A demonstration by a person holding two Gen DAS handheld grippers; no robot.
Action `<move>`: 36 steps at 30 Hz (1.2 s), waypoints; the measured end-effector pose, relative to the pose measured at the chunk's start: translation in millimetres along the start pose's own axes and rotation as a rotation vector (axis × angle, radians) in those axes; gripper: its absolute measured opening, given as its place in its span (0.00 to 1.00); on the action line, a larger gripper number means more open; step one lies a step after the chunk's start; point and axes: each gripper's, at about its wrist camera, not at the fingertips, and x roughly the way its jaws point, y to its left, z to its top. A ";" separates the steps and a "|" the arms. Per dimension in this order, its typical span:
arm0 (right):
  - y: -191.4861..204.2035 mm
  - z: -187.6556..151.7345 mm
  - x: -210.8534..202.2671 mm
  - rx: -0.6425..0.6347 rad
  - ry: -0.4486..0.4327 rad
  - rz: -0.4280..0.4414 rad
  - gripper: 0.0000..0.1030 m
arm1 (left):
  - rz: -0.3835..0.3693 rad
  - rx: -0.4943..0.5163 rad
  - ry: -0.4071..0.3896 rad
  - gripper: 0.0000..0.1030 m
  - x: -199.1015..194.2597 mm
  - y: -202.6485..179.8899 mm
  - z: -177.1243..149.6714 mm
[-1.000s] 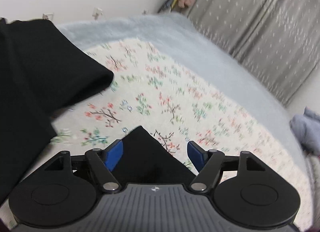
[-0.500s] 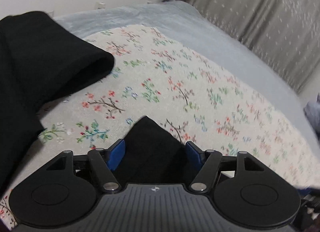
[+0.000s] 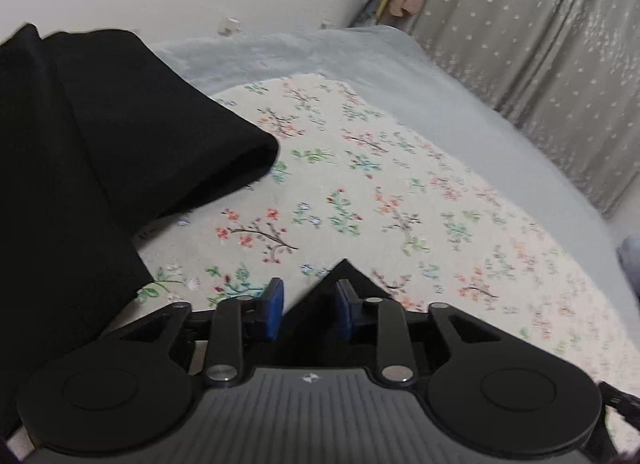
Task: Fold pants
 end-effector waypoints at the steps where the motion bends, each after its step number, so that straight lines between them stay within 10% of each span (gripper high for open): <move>1: 2.2 0.1 1.3 -0.006 -0.007 -0.001 0.00 | -0.026 0.003 0.025 0.49 0.4 0.2 0.5; 8: -11.3 0.6 15.2 0.084 0.137 0.133 0.17 | -0.077 0.060 0.053 0.76 7.2 -3.9 -3.2; 11: -17.1 -6.4 17.8 0.110 0.182 0.188 0.58 | -0.057 0.082 0.078 0.75 26.9 -12.3 -12.4; 13: -14.3 -8.9 23.4 0.098 0.217 0.174 0.51 | 0.009 0.136 0.036 0.51 34.1 -21.1 -23.2; 16: -8.6 -4.4 22.4 0.074 0.187 0.170 0.11 | -0.002 0.147 -0.008 0.06 29.7 -28.8 -23.7; 21: 2.9 6.7 -2.4 0.042 0.015 0.139 0.03 | -0.023 0.055 -0.116 0.05 8.2 -19.8 -8.7; 24: 12.2 -0.1 14.9 -0.049 0.062 0.044 0.03 | -0.009 0.122 -0.060 0.15 23.5 -26.1 -17.0; 27: 7.2 -11.1 32.9 -0.014 0.091 -0.008 0.19 | 0.068 0.121 -0.059 0.56 32.7 -25.1 -22.3; 29: -0.1 -8.1 23.7 0.055 0.064 -0.062 0.43 | 0.066 0.091 -0.077 0.58 23.7 -18.6 -14.5; 36: -23.6 -13.4 -54.0 0.056 -0.065 -0.191 0.46 | 0.118 0.027 -0.201 0.58 -26.4 -5.8 0.4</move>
